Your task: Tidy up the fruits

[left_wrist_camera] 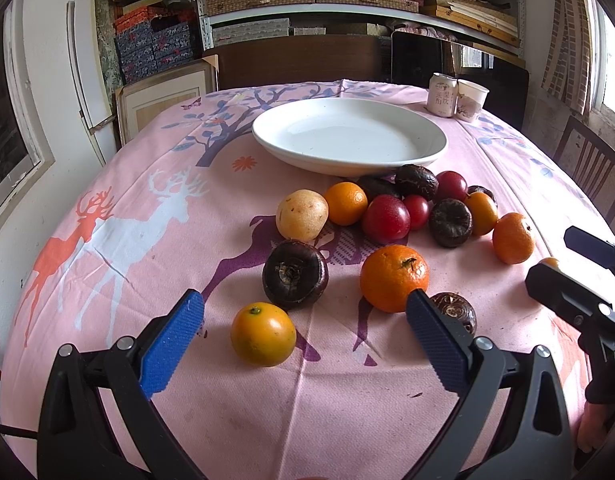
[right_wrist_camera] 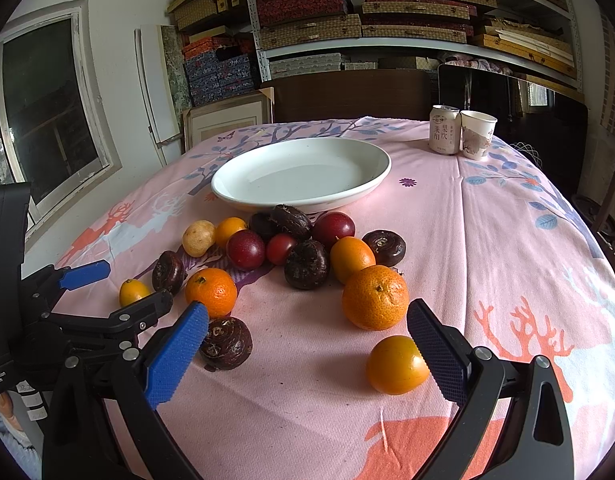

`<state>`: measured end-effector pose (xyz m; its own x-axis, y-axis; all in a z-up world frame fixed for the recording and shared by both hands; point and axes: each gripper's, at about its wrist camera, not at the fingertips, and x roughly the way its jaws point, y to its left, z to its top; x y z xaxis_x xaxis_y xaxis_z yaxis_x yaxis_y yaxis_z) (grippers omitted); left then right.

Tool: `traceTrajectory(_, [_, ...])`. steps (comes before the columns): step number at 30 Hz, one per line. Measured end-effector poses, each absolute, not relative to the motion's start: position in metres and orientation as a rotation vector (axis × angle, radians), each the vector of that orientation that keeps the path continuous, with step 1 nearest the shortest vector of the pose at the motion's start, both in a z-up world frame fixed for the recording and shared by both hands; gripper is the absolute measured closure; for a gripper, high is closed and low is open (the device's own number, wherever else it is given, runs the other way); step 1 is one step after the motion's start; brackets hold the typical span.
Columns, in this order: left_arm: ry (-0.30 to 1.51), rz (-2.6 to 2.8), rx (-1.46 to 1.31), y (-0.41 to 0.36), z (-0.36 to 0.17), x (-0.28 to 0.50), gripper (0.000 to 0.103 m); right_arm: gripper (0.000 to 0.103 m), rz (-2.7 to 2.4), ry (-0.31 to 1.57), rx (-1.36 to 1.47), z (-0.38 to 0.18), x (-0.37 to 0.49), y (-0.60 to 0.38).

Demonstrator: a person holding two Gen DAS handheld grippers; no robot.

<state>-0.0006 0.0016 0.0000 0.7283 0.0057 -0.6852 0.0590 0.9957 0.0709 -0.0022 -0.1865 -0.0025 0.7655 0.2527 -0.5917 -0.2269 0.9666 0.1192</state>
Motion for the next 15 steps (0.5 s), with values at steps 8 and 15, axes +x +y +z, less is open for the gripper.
traceTrajectory(8, [0.756, -0.029, 0.089, 0.0017, 0.0001, -0.0007, 0.004, 0.003, 0.261, 0.648, 0.042, -0.0025, -0.0023, -0.1865])
traceTrajectory(15, [0.757, -0.03, 0.089, 0.0017, -0.0001, -0.0005, 0.004, 0.003, 0.262, 0.649, 0.043, -0.003, -0.0014, -0.184])
